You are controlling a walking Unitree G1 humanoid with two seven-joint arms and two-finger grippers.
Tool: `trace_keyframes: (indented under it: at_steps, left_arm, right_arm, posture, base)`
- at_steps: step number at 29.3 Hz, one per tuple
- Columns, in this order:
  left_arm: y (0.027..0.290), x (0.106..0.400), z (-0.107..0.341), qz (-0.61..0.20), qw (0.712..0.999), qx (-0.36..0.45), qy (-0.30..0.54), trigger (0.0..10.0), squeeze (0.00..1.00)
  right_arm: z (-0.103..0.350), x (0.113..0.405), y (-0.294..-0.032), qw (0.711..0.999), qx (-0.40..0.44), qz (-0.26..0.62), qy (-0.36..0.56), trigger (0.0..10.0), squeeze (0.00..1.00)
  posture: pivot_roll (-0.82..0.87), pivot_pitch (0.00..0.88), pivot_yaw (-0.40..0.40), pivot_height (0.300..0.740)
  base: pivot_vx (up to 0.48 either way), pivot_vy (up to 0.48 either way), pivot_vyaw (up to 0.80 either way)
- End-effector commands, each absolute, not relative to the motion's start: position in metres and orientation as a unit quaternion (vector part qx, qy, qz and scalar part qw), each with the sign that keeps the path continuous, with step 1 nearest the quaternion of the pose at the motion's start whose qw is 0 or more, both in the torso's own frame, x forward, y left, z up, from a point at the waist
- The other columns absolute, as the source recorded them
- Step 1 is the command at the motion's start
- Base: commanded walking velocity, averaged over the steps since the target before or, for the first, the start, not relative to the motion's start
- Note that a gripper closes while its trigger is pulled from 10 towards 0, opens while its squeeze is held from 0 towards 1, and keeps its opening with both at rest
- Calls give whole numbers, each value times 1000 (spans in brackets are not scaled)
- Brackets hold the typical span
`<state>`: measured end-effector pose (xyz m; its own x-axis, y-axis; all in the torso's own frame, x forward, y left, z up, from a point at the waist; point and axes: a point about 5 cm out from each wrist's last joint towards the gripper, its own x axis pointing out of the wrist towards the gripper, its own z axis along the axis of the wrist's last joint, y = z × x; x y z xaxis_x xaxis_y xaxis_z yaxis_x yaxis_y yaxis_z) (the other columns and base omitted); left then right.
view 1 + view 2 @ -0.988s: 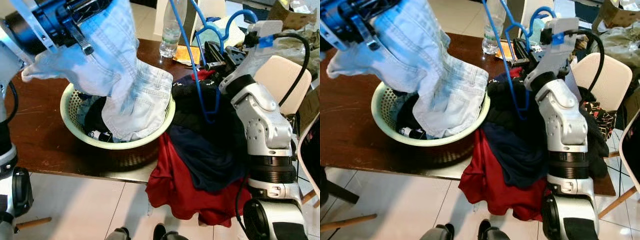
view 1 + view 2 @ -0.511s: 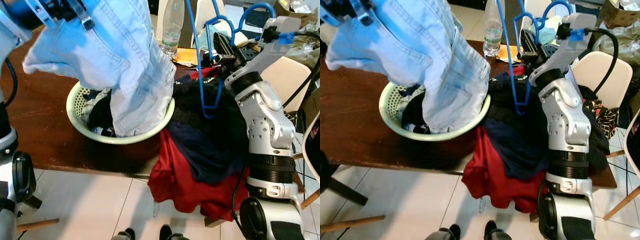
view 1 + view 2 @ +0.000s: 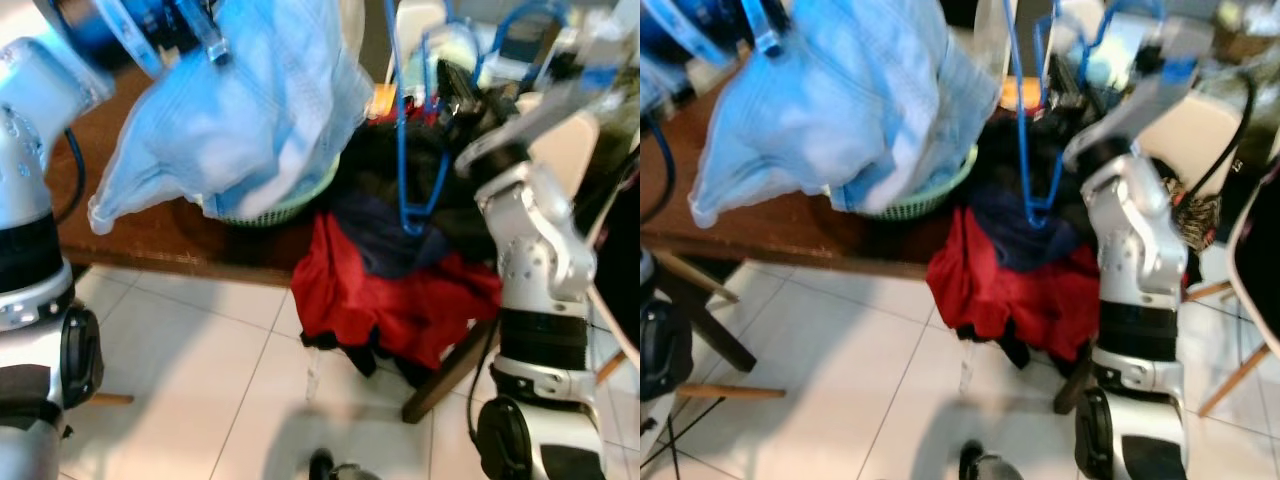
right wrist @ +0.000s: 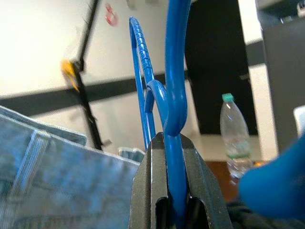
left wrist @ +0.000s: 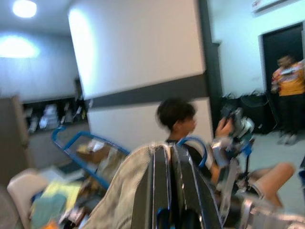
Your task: Hang hanger
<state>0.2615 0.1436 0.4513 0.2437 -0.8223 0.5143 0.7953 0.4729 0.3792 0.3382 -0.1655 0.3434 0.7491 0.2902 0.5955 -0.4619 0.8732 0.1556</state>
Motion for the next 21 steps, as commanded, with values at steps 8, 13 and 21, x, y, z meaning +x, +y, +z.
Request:
trace_keyframes:
  at_steps: [8, 13, 21]
  left_arm:
    - [130, 259, 445, -543, 770, -9, -335, 10000, 0]
    - [124, 267, 432, -546, 776, -32, -314, 10000, 0]
    - [114, 297, 372, -524, 822, -30, -222, 10000, 0]
  right_arm:
    - [340, 337, -172, 924, 157, 198, -287, 10000, 0]
    - [337, 337, -173, 929, 148, 192, -281, 10000, 0]
    - [322, 342, -179, 955, 88, 163, -231, 10000, 0]
  posture:
    - [150, 97, -34, 740]
    - [135, 106, -35, 740]
    - [115, 118, -37, 740]
  base:
    - [-383, 0, 0]
    - [-380, 0, 0]
    - [-129, 0, -100]
